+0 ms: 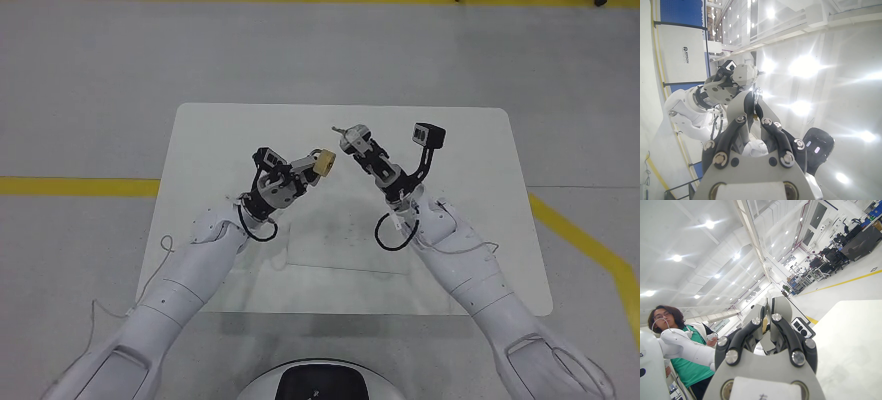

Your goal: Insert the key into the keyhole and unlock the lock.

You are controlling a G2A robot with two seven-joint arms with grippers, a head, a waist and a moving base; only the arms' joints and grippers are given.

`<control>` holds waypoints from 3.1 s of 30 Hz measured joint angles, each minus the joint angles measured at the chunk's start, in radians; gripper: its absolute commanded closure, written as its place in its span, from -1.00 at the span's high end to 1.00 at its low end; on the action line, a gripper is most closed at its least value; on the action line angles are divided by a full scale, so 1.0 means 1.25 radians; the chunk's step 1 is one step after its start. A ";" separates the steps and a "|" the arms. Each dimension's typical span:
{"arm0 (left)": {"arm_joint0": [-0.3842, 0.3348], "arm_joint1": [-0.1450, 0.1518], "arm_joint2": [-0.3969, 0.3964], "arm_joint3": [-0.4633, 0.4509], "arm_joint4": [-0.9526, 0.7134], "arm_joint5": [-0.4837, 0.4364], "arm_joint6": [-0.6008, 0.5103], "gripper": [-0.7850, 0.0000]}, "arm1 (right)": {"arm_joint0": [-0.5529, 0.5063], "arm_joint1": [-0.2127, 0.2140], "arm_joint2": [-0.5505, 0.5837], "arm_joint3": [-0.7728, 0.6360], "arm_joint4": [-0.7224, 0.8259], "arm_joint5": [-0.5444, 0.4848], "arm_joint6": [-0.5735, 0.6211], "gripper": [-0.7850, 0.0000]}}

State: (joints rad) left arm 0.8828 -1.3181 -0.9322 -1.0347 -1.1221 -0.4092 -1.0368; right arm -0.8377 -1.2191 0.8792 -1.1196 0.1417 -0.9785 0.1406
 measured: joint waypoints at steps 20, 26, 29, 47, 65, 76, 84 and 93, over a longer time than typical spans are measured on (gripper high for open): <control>-0.007 -0.014 -0.043 0.016 0.038 0.053 0.036 -1.00 | 0.015 -0.005 0.010 -0.035 0.056 -0.025 0.207 -1.00; -0.015 -0.015 -0.053 0.030 0.036 0.137 0.037 -1.00 | 0.010 0.001 0.054 -0.048 0.040 -0.027 0.192 -1.00; -0.023 -0.012 -0.057 0.039 0.071 0.147 0.045 -1.00 | -0.004 0.006 0.087 -0.073 0.004 -0.017 0.170 -1.00; 0.056 -0.009 -0.087 -0.049 0.045 0.187 0.077 -1.00 | -0.017 0.014 0.141 -0.116 -0.098 -0.014 0.134 -1.00; 0.017 0.024 -0.096 -0.224 0.256 0.661 0.277 -1.00 | -0.197 0.084 0.327 -0.400 -0.853 -0.027 -0.091 -1.00; 0.016 0.024 -0.095 -0.231 0.270 0.663 0.275 -1.00 | -0.196 0.084 0.327 -0.399 -0.849 -0.027 -0.085 -1.00; 0.060 0.034 -0.105 -0.254 0.319 0.678 0.309 -1.00 | -0.215 0.097 0.376 -0.500 -0.989 -0.007 -0.035 -1.00; -0.006 0.019 -0.073 -0.209 0.180 0.907 0.263 -1.00 | -0.302 0.136 0.435 -0.683 -1.341 -0.027 -0.059 -1.00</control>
State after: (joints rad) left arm 0.8751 -1.2943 -1.0234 -1.2954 -0.8965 0.7250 -0.7087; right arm -1.2149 -1.0495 1.4236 -1.9737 -1.5341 -1.0123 0.0675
